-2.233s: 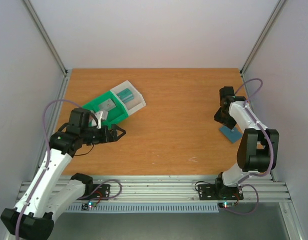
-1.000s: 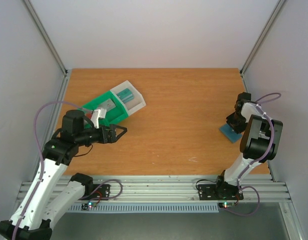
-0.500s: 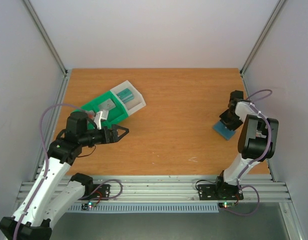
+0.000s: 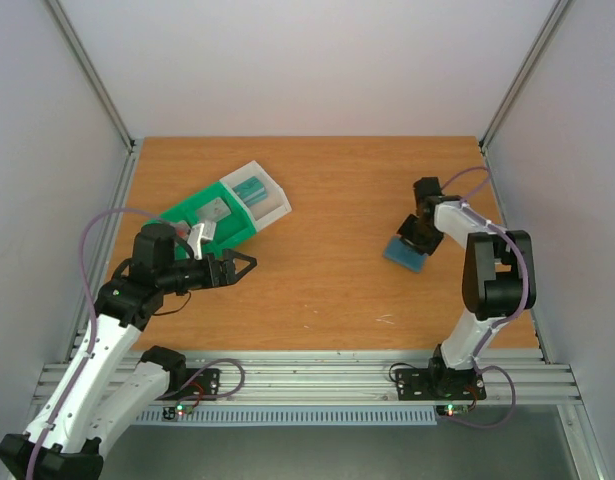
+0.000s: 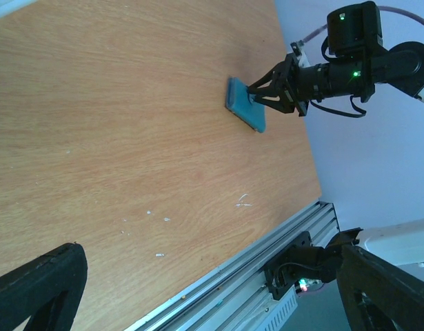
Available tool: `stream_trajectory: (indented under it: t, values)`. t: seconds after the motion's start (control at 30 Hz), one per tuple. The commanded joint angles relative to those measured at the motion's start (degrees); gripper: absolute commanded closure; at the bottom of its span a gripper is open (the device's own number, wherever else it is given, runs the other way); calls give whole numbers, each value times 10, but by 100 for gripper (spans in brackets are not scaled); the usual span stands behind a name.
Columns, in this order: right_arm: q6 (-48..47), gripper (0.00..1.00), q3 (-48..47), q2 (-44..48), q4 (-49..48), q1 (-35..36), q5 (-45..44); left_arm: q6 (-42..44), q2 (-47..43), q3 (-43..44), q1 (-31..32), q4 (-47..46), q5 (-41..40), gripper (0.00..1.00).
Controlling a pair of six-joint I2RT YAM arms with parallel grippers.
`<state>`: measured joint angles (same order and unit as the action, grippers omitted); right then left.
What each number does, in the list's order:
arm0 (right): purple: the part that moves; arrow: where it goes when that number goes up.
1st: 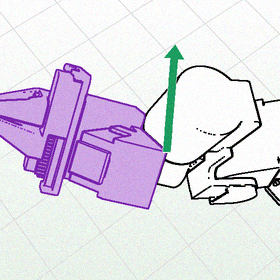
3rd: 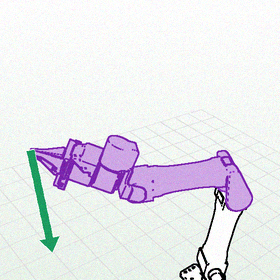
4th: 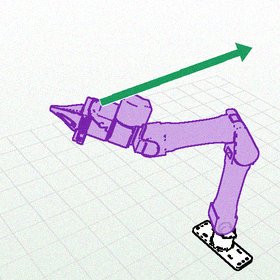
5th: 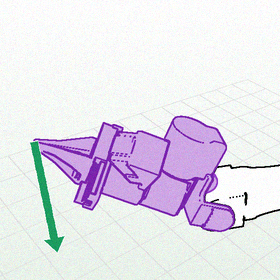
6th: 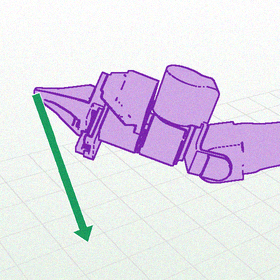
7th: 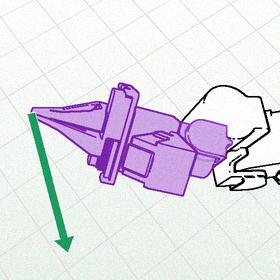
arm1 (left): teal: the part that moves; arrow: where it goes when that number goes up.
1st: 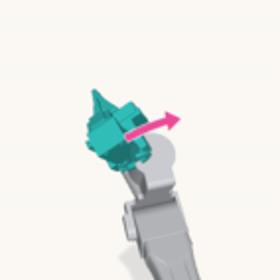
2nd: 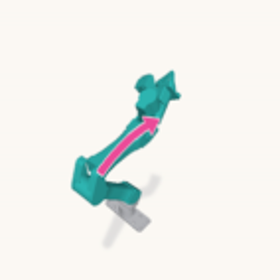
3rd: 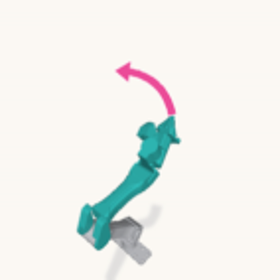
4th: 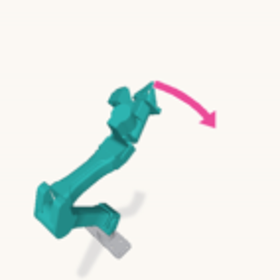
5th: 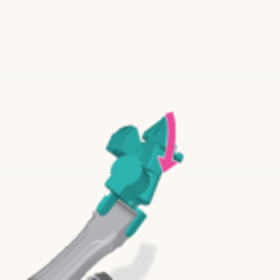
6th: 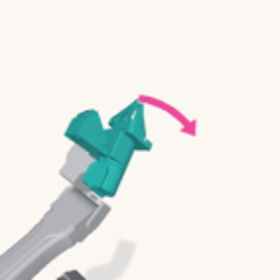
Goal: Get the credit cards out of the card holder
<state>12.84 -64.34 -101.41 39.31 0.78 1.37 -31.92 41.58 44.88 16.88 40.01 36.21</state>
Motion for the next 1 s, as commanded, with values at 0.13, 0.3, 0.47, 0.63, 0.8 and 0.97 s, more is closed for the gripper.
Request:
stream_trajectory:
  t: [0.13, 0.3, 0.47, 0.63, 0.8, 0.97]
  values:
    - [-2, 76, -30, -27, 31, 121, 37, -4, -9, 5, 3, -10, -3, 1]
    - [-12, 77, -41, -29, 39, 161, 49, -4, -24, 4, 3, -8, 1, 1]
    - [-27, 77, -48, -23, 50, 195, 42, -6, -35, -3, 2, -8, -1, 1]
    - [-39, 71, -51, -14, 76, 222, 29, -8, -36, -6, 3, -3, -5, 1]
    - [-40, 66, -44, -8, 81, 236, 20, -6, -36, -8, 3, 4, 2, 1]
    - [-38, 65, -51, -19, 89, 258, 6, 0, -36, -8, 3, 10, 5, 1]
